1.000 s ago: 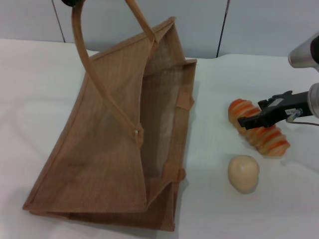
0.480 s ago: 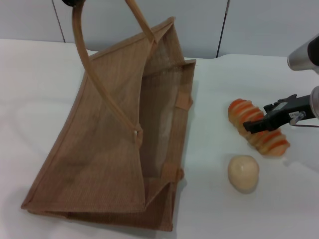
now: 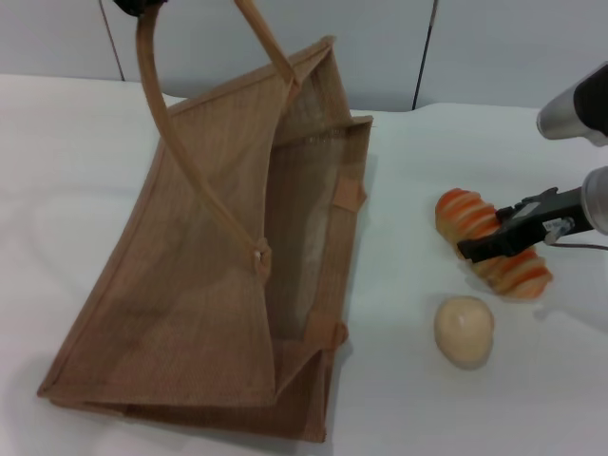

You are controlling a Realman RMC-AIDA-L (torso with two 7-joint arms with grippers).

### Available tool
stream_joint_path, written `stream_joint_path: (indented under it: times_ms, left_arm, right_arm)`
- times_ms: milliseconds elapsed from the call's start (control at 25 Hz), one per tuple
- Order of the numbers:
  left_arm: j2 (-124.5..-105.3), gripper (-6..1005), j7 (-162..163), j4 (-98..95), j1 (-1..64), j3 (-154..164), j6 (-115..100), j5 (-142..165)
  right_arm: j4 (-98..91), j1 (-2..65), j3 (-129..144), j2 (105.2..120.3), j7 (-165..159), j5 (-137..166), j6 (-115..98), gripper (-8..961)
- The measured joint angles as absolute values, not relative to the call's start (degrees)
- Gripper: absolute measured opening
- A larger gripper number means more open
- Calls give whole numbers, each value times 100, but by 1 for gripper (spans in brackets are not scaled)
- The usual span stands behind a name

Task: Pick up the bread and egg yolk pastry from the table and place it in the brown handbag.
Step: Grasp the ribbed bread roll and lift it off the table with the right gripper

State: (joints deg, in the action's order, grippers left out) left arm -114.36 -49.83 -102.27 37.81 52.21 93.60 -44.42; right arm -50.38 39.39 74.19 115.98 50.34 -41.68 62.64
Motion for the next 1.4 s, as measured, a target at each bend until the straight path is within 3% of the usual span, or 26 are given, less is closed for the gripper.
stream_joint_path:
  times_ms: [760, 1200, 1400]
  left_arm:
    - [-11446, 115, -4983, -10237, 3779, 5229, 9360, -4427]
    - [-11441, 114, -4983, -10230, 3779, 5229, 9352, -4428]
    - [-11433, 114, -4985, -10230, 3779, 5223, 9348, -4429]
  right_arm:
    - [-4742, 4143, 7371, 11600, 4999, -3964, 6188, 841]
    - [-4700, 4208, 7352, 11594, 4868, -3966, 6192, 552]
    - [-4741, 4215, 7236, 11593, 4858, -3994, 6177, 489]
